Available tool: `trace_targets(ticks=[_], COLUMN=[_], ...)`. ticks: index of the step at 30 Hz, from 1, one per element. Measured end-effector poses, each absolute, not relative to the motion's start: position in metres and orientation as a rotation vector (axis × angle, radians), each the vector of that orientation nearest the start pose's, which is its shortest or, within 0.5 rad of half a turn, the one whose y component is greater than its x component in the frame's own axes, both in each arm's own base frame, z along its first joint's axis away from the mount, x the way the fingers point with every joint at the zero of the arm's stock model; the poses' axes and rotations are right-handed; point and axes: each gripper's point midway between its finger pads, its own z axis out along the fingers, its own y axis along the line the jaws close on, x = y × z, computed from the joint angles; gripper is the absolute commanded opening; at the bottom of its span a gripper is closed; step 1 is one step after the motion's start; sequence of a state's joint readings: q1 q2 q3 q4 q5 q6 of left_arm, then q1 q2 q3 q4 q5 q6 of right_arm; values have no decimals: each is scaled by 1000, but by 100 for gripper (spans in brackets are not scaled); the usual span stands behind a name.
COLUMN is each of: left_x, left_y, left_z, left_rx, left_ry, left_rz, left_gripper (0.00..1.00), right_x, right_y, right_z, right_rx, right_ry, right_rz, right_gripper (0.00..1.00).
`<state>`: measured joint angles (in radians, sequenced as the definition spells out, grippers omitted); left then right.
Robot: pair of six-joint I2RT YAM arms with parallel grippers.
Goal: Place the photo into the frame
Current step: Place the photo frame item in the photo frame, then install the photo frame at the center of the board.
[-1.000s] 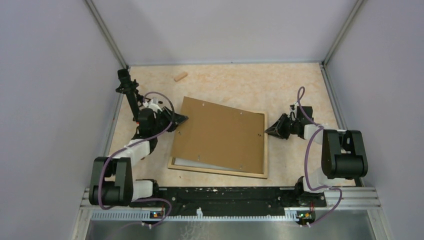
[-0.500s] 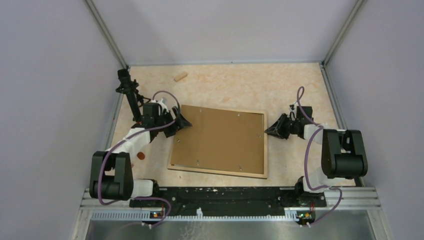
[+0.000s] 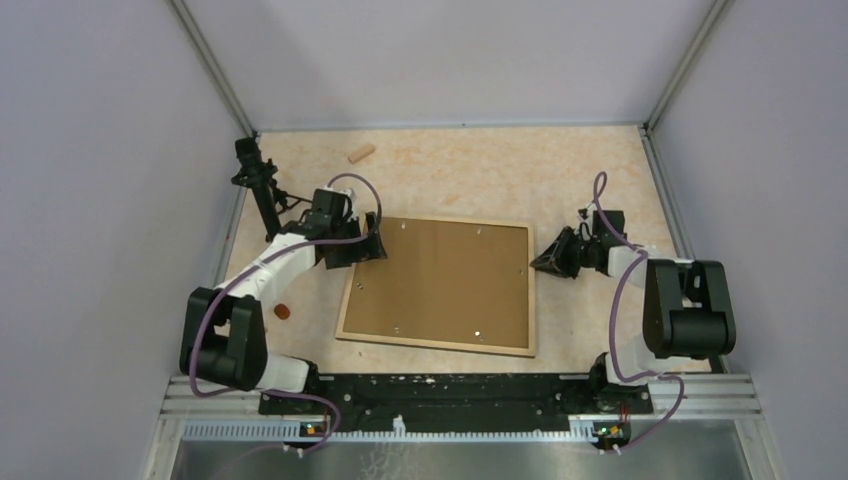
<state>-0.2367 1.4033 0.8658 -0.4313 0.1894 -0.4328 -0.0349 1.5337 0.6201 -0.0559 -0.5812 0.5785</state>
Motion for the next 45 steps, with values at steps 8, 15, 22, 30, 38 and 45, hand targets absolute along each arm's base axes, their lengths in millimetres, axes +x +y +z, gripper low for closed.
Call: trace_targets(ticks=[8,15,22,30,38,45], left_x=[308,311,304,284,271,269], left_y=[-107,-103,-124,-191,-205,-204], left_z=[100,118,100,98,69,63], left_rx=[-110,-97,-24,41,-100,-135], left_ry=[2583,2507,2583,2538,2608,2606], left_rz=[-350,-334,-476,-951,-1058,-1065], left_gripper=[98,96,92,92,92,93], right_x=[296,289,293,284,283,283], right_y=[101,93,92,126,131,129], right_z=[33,33,52,57,38,26], right_rx=[535,509,318,93,39,24], right_ry=[2533,2557,2560,2622,2692,2716], right_rz=[906,821,591,416,237,156], right_gripper=[19,44,67,66,61,52])
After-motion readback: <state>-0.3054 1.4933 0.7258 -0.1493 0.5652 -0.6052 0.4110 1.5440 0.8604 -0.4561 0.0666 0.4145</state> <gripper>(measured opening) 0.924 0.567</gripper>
